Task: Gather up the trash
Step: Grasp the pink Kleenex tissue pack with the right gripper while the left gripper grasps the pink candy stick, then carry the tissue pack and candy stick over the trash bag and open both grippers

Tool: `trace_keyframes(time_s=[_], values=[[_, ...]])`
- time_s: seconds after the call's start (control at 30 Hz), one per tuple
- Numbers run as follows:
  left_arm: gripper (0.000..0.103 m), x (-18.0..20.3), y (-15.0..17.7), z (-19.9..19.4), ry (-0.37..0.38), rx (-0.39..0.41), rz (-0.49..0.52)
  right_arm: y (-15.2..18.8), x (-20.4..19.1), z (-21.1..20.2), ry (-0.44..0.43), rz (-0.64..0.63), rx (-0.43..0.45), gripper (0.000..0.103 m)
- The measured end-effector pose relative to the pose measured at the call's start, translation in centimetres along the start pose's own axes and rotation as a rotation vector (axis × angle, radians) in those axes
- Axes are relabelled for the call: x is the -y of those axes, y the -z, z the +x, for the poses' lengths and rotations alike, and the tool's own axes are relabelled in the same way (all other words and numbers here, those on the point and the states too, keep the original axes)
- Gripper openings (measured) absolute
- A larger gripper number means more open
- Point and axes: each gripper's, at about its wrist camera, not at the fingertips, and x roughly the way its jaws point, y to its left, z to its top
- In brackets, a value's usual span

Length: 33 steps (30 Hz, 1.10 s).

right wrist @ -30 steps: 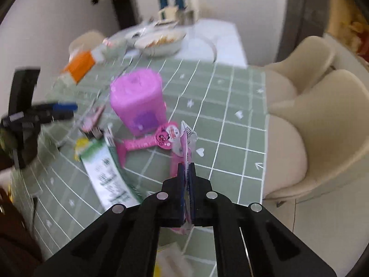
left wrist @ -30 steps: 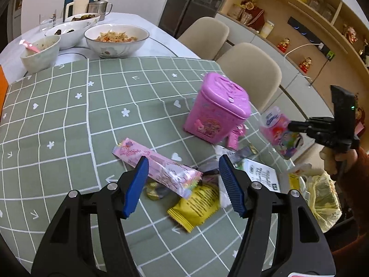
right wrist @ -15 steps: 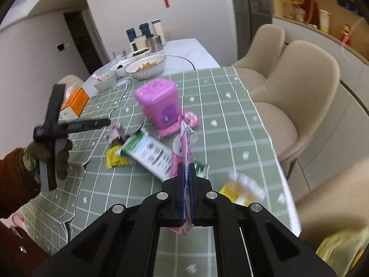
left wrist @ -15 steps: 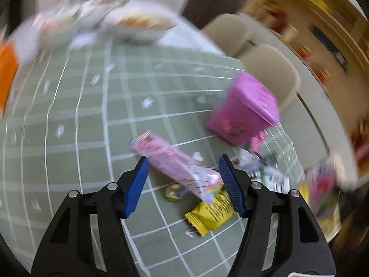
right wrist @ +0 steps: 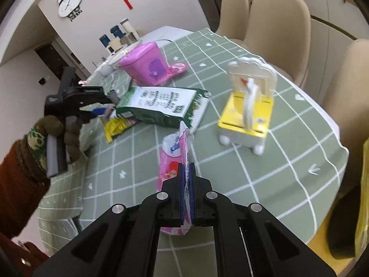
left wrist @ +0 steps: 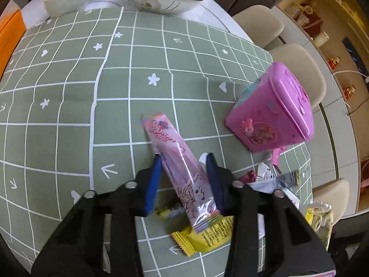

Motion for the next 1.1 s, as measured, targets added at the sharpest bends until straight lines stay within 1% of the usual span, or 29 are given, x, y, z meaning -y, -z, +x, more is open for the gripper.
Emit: trace_keyframes(time_s=[0.03, 0.07, 0.13, 0.17, 0.2, 0.23, 0.27, 0.3, 0.37, 0.43, 0.5, 0.57, 0.67, 0.7, 0.73, 0.77, 0.8, 0.83, 0.97, 1.1], values=[[0.021, 0.1, 0.2, -0.3, 0.005, 0.006, 0.019, 0.3, 0.2, -0.1, 0.02, -0.01, -0.003, 0.007], [0.02, 0.3, 0.5, -0.8, 0.011, 0.012, 0.046, 0.5, 0.4, -0.2, 0.037, -0.022, -0.002, 0.007], [0.019, 0.3, 1.2, -2.1, 0.032, 0.018, 0.079, 0.6, 0.3, -0.3, 0.057, -0.044, -0.004, 0.013], [0.019, 0.5, 1.9, -3.1, 0.043, 0.026, 0.106, 0.7, 0.4, -0.3, 0.052, -0.049, -0.003, 0.03], [0.019, 0.6, 2.3, -3.9, 0.049, 0.032, 0.127, 0.7, 0.4, -0.3, 0.042, -0.055, 0.002, 0.051], [0.019, 0.7, 2.9, -4.9, 0.056, 0.039, 0.148, 0.7, 0.3, -0.3, 0.03, -0.061, 0.011, 0.057], [0.019, 0.9, 3.5, -5.9, 0.068, 0.044, 0.173, 0.6, 0.2, -0.3, 0.023, -0.064, 0.014, 0.058], [0.019, 1.1, 4.2, -6.8, 0.078, 0.045, 0.199, 0.5, 0.1, 0.0, 0.022, -0.065, 0.008, 0.058], [0.019, 1.5, 5.6, -8.2, 0.087, 0.047, 0.246, 0.3, -0.2, 1.2, 0.032, -0.072, -0.035, 0.058], [0.019, 1.9, 7.1, -9.1, 0.087, 0.044, 0.286, 0.2, -0.5, 2.3, 0.068, -0.082, -0.066, 0.058], [0.019, 2.3, 8.7, -9.4, 0.079, 0.037, 0.332, 0.2, -0.9, 3.1, 0.101, -0.092, -0.076, 0.058], [0.019, 2.3, 10.2, -9.5, 0.094, 0.012, 0.337, 0.2, -1.3, 3.6, 0.126, -0.099, -0.086, 0.058], [0.019, 2.2, 12.4, -9.8, 0.122, -0.017, 0.328, 0.2, -2.6, 4.2, 0.203, -0.165, -0.102, 0.058], [0.019, 2.3, 13.0, -10.0, 0.125, -0.019, 0.328, 0.5, -3.1, 4.3, 0.222, -0.196, -0.102, 0.057], [0.019, 2.3, 13.5, -10.2, 0.127, -0.02, 0.327, 0.7, -3.2, 4.3, 0.223, -0.205, -0.098, 0.054], [0.019, 2.4, 13.9, -10.5, 0.128, -0.023, 0.323, 0.9, -3.3, 4.1, 0.216, -0.206, -0.096, 0.034], [0.019, 2.5, 14.2, -10.9, 0.131, -0.023, 0.319, 1.0, -3.3, 3.8, 0.202, -0.201, -0.098, 0.025], [0.019, 2.6, 14.3, -11.3, 0.134, -0.015, 0.319, 1.0, -3.3, 3.2, 0.184, -0.192, -0.091, 0.025], [0.019, 3.9, 14.6, -13.7, 0.154, 0.042, 0.345, 1.0, -3.8, -1.0, 0.158, -0.189, -0.011, 0.023], [0.019, 6.8, 15.2, -15.7, 0.173, 0.101, 0.399, 0.5, -3.6, -5.4, 0.144, -0.174, 0.062, 0.023]])
